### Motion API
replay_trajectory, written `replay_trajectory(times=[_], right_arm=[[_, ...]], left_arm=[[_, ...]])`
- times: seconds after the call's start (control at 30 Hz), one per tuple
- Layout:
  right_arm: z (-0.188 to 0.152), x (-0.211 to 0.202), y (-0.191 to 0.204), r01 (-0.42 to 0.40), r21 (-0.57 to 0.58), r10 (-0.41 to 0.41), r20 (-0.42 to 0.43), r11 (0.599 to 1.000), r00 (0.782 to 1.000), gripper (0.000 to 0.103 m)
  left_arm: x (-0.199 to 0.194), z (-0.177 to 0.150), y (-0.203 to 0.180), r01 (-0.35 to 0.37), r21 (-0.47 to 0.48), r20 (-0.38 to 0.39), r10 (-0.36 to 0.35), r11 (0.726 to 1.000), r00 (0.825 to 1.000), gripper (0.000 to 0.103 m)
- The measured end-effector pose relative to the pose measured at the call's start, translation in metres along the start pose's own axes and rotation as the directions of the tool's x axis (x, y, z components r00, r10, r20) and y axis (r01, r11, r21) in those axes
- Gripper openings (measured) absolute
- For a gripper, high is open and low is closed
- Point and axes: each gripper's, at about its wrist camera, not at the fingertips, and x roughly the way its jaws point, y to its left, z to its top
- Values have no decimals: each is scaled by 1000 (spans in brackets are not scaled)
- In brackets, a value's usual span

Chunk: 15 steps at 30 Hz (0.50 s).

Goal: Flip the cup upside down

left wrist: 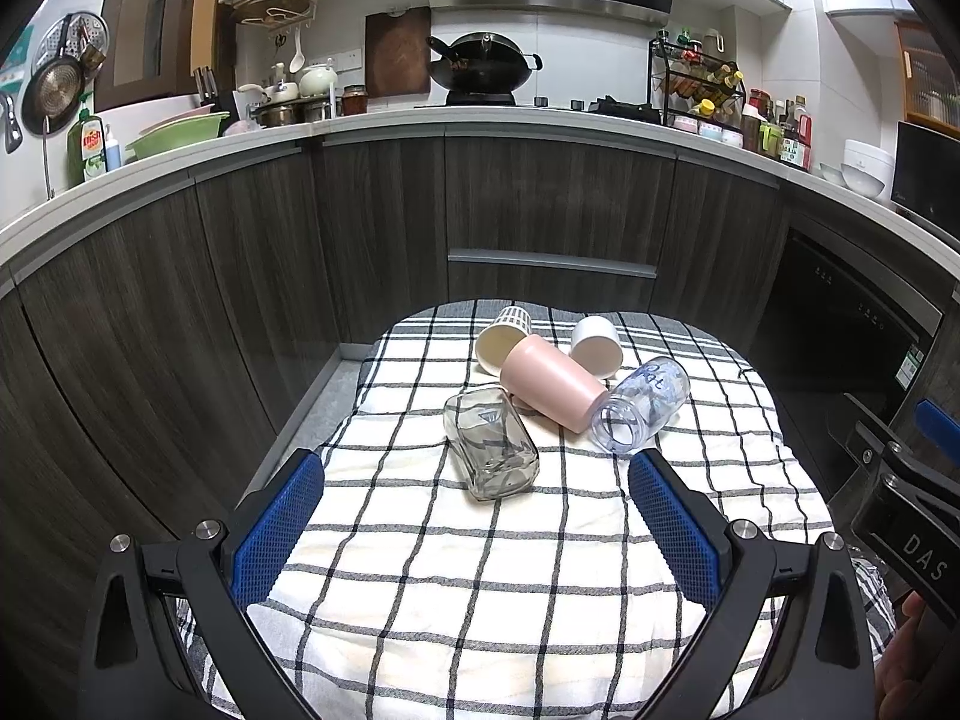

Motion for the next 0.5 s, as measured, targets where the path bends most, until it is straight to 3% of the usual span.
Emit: replay_trajectory(times=[0.5], right_arm=[[-2,4,0,-1,1,1,-9,1000,1000,96]], left_arm=[[7,-1,-1,-3,2,-18,3,1000,1000,103]])
